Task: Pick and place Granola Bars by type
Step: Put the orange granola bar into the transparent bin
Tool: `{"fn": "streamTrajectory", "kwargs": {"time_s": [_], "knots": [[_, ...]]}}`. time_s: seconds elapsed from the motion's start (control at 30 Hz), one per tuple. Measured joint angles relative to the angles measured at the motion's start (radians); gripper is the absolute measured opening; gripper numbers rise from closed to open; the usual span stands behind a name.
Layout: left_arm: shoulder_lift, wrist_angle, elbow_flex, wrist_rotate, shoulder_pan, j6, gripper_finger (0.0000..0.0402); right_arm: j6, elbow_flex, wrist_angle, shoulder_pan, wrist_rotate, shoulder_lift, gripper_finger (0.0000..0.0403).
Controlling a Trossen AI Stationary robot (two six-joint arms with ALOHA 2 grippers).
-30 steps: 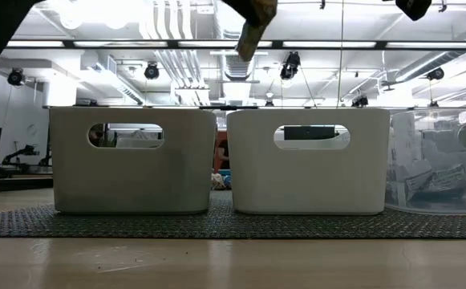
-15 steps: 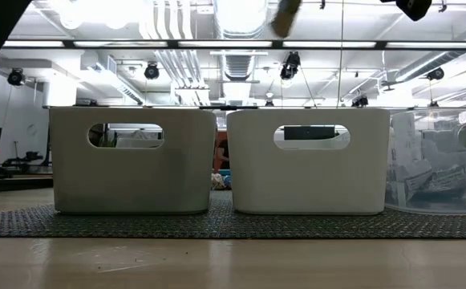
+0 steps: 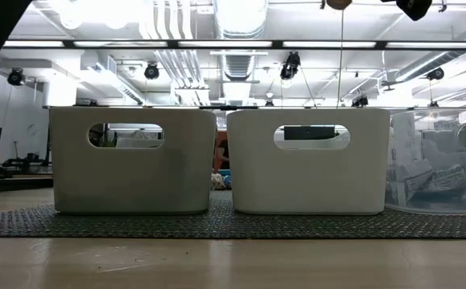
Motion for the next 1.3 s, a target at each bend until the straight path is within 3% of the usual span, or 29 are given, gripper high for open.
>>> {"fn": "streamTrajectory", "kwargs": {"time_s": [0.27,0.5,0.87,1.3], "knots": [[0.001,0.015,-0.038,0.0,0.0,-0.027,0.0037,-0.028,0.0,-0.018,0.0,-0.001,-0.028,0.0008],[0.001,0.025,-0.041,0.0,0.0,-0.034,0.0037,-0.039,0.0,-0.028,0.0,0.004,-0.182,0.0008],[0.001,0.092,-0.053,-0.001,0.0,-0.062,0.0037,0.065,0.0,-0.028,0.001,0.098,-0.414,0.0008],[-0.002,0.582,-0.302,0.005,0.0,-0.243,0.0037,0.068,0.0,-0.028,0.0,0.132,-0.443,0.0008]]}}
